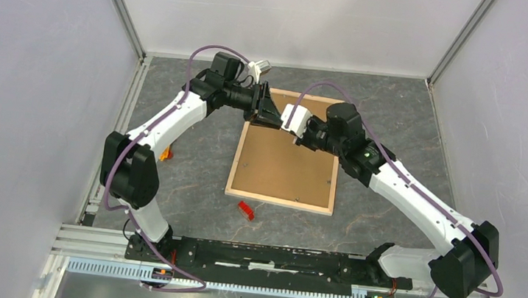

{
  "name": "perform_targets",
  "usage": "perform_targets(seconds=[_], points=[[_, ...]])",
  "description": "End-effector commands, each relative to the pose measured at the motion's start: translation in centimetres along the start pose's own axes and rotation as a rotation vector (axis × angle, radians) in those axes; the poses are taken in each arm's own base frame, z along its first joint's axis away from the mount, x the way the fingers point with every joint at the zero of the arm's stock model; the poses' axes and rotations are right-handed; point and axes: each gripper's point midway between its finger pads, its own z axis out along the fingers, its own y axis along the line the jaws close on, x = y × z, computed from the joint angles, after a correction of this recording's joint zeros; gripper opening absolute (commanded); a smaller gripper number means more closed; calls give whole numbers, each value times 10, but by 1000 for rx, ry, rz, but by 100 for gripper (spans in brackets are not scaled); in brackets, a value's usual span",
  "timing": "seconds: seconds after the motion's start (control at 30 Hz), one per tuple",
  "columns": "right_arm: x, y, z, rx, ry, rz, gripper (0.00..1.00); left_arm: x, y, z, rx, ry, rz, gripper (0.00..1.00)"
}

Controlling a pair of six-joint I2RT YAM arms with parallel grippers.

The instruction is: Take the photo out of the frame

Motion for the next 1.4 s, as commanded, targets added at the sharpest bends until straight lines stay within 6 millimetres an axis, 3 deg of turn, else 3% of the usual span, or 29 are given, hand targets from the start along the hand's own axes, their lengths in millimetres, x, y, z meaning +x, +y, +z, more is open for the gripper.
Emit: perform_targets(seconds=[0.0, 0.37, 0.43, 0.57, 0.63, 0.7, 0.77, 0.87, 1.03, 1.1, 1.37], points=[[-15, -13, 1, 42, -49, -2, 0, -3, -20, -11, 25, -21, 98, 45], [-20, -1, 0, -18, -79, -6, 0, -2, -22, -9, 35, -24, 99, 44], [-19, -2, 0, -15, -77, -6, 0, -2, -25, -8, 41, -21, 108, 38], [-17, -4, 0, -5, -67, 1, 2, -1, -24, -9, 38, -23, 112, 17], [-13, -7, 0, 23, -42, 36, 23, -3, -19, -12, 10, -38, 108, 8], [-1, -14, -3, 52, -7, 78, 59, -7, -11, -18, -27, -63, 116, 2], [19, -25, -7, 60, 14, 157, 81, -11, -1, -25, -87, -85, 145, 2], [66, -50, -10, 94, 97, 301, 89, -16, 19, -36, -236, -113, 249, 2], [150, -79, -5, 188, 312, 538, 90, -27, 66, -61, -517, -141, 335, 2], [173, -85, -1, 208, 354, 630, 90, -30, 82, -70, -611, -134, 367, 2], [232, -84, 15, 256, 469, 785, 88, -54, 115, -99, -854, -51, 504, 2]])
